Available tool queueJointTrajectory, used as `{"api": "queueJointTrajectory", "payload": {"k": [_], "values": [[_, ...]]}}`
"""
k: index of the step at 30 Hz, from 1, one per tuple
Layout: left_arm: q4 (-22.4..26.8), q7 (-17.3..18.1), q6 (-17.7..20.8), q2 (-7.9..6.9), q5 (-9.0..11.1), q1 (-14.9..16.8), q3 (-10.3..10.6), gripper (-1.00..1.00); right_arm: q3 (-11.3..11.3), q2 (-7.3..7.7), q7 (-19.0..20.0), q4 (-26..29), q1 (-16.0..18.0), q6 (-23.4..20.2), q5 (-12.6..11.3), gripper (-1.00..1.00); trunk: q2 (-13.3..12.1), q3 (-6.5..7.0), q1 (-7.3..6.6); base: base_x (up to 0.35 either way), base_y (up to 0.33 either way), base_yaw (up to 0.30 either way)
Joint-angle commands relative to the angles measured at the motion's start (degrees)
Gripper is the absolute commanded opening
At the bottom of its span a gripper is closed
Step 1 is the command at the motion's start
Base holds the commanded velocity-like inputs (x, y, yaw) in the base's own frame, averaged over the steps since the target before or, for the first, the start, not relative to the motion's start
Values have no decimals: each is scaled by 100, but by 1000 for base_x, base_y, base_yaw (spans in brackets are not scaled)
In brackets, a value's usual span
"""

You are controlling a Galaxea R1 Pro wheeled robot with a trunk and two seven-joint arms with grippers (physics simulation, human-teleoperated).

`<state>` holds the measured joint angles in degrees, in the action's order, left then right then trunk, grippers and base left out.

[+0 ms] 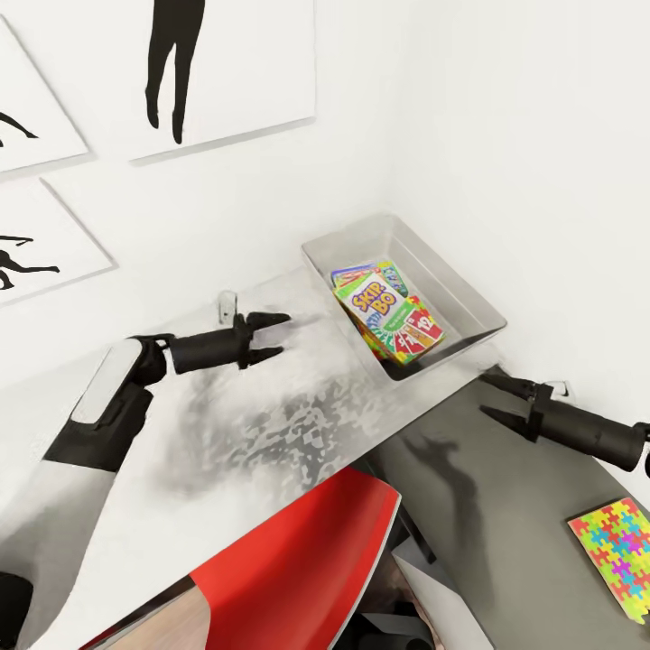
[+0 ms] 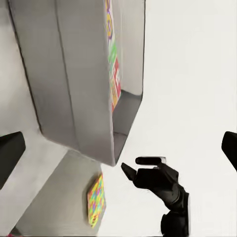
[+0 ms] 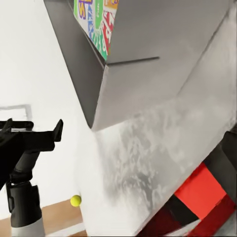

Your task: Put all the toys in the child's room - the three board games (two on the bed and one on the table), the two jigsaw puzzles on the table, and the tennis ball on the table - inside the toy box on the table in the child's room.

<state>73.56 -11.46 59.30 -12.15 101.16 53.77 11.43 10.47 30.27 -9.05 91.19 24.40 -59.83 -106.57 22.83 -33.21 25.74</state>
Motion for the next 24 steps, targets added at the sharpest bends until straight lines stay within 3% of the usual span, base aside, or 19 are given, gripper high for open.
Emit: {"api": "queueJointTrajectory", "payload": {"k": [1,2,3,4,5,6,10,14,17,21,24], "values": [[91,-46,19,-215,150,-116,-13,100,7,2,-58,4,-56,-17,-65,100,9,-7,4,0,0,0],[225,-15,45,-563,281,-331,-37,100,14,0,-56,4,-183,-17,-66,100,9,-7,4,0,0,0],[280,8,54,-724,360,-440,-44,100,18,-1,-56,4,-250,-17,-66,100,9,-7,4,0,0,0],[366,69,69,-1018,530,-656,-54,100,45,-2,-55,4,-375,-17,-66,100,9,-7,4,0,0,0],[399,105,70,-1153,608,-764,-57,100,69,-2,-52,4,-434,-17,-66,100,9,-7,4,0,0,0],[445,183,70,-1398,731,-982,-60,100,132,-2,-33,4,-549,-17,-66,100,9,-7,4,0,0,0],[517,437,70,-1948,891,-1625,-67,100,323,-3,179,4,-930,-17,-66,100,9,-7,4,0,0,0],[545,697,70,-2352,928,-2164,-68,100,410,-8,558,4,-1408,-17,-63,100,9,-7,4,0,0,0],[549,809,70,-2552,932,-2512,-66,100,431,-19,773,4,-1771,-17,-43,100,9,-7,4,0,0,0],[582,997,70,-2680,927,-2894,-86,100,443,-50,951,4,-2259,-17,-9,100,9,-7,4,0,0,-6],[689,1255,70,-2811,928,-2996,-107,100,443,-70,1013,4,-2502,-17,1,100,9,-3,4,0,0,-106]]}}
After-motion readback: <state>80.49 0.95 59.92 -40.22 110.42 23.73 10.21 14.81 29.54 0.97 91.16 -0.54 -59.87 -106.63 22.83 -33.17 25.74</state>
